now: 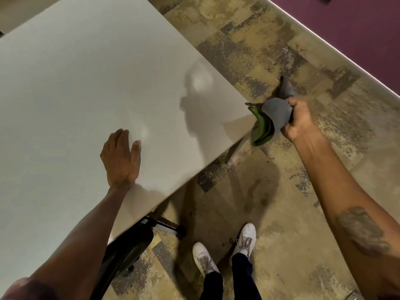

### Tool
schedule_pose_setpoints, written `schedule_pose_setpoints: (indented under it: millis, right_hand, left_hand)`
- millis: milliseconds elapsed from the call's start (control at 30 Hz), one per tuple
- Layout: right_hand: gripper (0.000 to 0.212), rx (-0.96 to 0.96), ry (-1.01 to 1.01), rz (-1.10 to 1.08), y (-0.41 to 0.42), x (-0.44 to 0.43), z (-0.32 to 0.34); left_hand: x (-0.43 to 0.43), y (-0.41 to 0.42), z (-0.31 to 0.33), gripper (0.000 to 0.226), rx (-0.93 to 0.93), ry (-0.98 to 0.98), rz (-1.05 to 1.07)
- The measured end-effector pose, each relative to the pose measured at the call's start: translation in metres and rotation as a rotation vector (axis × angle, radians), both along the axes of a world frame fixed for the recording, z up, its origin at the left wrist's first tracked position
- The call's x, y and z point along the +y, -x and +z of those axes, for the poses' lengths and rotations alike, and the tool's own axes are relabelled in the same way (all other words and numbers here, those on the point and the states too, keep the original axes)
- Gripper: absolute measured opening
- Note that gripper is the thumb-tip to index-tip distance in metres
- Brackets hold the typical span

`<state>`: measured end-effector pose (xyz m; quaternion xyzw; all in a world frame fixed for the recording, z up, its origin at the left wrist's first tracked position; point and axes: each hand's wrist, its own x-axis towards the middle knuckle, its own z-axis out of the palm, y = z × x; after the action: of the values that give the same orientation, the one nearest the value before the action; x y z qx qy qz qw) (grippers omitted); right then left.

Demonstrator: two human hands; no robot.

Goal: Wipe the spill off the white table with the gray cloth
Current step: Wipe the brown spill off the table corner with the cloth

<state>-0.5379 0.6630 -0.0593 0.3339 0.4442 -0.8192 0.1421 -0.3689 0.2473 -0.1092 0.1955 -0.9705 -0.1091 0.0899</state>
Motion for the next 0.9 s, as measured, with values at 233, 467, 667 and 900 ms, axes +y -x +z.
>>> schedule_pose_setpoints:
  millis: [233, 467, 667, 900]
  right_hand:
    - [0.038, 0.048, -0.693, 0.161, 0.015, -0.059, -0.015]
    - [0.044, -0.153, -1.108, 0.197, 0.026, -0.080, -0.026]
    - [0.040, -0.161, -1.275, 0.236, 0.043, -0.101, -0.020]
    - [0.041, -0.089, -1.296, 0.360, 0.074, -0.133, -0.025]
  left_hand:
    - [0.001, 0.001, 0.001, 0.048, -0.019, -0.025, 0.031]
    - [0.004, 0.004, 0.008, 0.046, -0.023, -0.062, 0.043]
    - [0.003, 0.005, 0.009, 0.051, -0.043, -0.080, 0.059]
    - [0.001, 0.007, 0.005, 0.047, -0.073, 0.005, 0.059]
